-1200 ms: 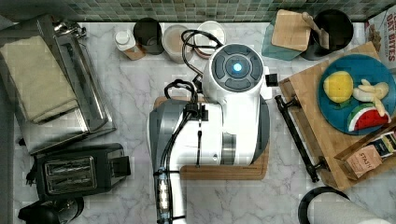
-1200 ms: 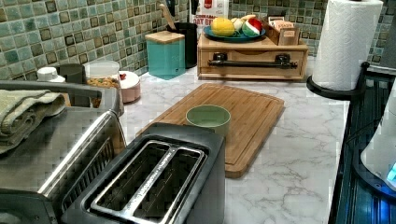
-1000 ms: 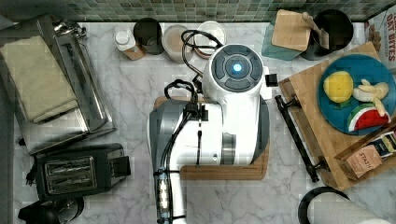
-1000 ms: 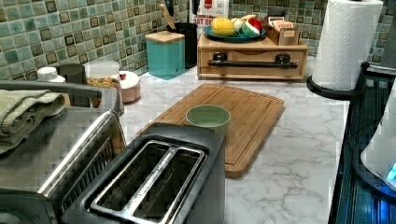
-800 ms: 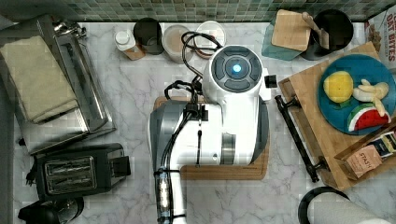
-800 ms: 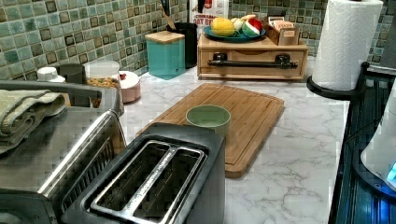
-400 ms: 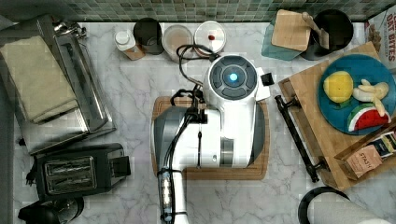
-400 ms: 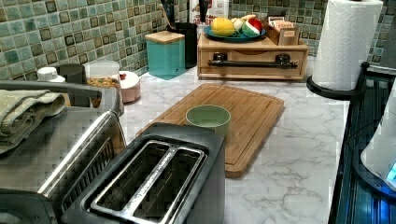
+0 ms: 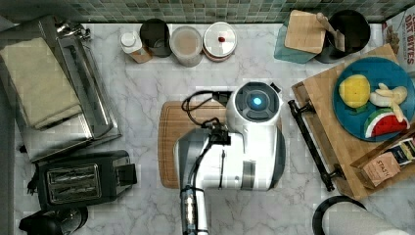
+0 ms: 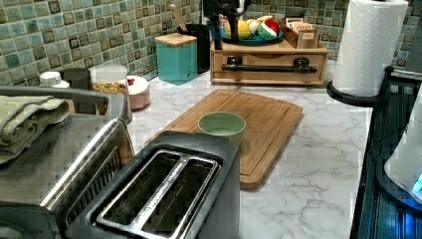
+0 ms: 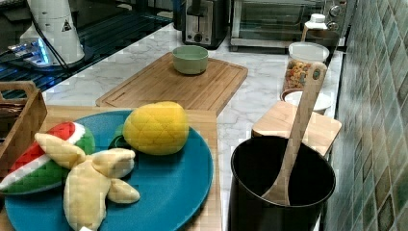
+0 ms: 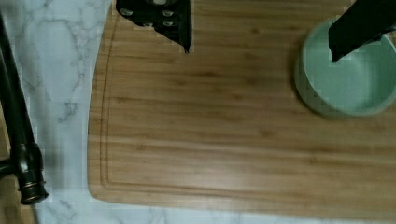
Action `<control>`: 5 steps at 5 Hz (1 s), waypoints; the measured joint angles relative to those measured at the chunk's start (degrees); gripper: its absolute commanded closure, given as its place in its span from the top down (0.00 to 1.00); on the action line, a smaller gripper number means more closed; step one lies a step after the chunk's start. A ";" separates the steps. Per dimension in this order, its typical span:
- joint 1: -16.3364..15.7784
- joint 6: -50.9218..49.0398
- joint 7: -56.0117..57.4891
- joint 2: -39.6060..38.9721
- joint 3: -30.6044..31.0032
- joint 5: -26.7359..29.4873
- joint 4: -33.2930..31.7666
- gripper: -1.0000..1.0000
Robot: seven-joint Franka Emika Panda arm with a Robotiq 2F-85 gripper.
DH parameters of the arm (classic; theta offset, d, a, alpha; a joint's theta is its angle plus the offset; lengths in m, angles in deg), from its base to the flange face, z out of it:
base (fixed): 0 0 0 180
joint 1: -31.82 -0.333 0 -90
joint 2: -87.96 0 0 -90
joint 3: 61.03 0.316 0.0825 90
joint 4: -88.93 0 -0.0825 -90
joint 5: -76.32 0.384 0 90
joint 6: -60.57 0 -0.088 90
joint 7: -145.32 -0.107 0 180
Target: Open the drawer.
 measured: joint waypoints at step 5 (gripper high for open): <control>10.77 21.21 27.89 1.37 -8.98 -7.25 -9.62 1.00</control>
